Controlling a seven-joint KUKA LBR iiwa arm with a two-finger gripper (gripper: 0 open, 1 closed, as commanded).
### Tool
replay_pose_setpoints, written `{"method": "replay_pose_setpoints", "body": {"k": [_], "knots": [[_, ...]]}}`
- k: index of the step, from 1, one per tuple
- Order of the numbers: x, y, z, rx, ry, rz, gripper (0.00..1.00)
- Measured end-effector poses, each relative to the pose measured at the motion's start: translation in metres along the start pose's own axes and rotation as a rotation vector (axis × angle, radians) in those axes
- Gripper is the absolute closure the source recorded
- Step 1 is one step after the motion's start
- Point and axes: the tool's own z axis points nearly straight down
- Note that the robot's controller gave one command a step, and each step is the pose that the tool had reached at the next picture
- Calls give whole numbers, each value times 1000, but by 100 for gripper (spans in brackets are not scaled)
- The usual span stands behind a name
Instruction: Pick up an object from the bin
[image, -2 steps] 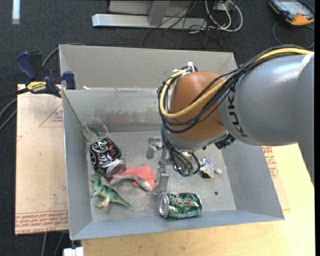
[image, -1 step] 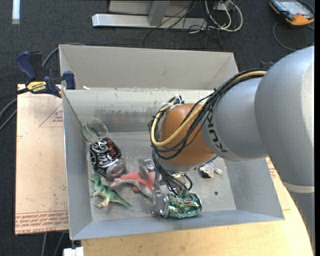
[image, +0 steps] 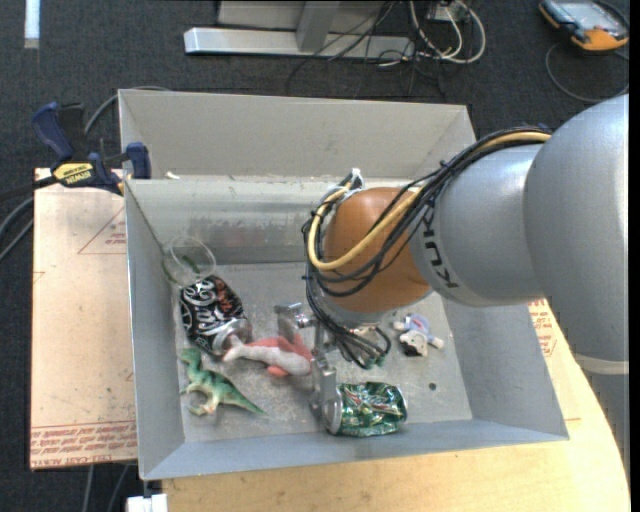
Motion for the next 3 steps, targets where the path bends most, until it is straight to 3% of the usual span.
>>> {"method": "replay_pose_setpoints", "body": {"k": [1, 2, 3], "knots": [[7, 1, 8, -2, -2, 204, 100], [7, 1, 8, -2, -2, 205, 100], [2, -2, -112, -2, 0, 203, 100]]}}
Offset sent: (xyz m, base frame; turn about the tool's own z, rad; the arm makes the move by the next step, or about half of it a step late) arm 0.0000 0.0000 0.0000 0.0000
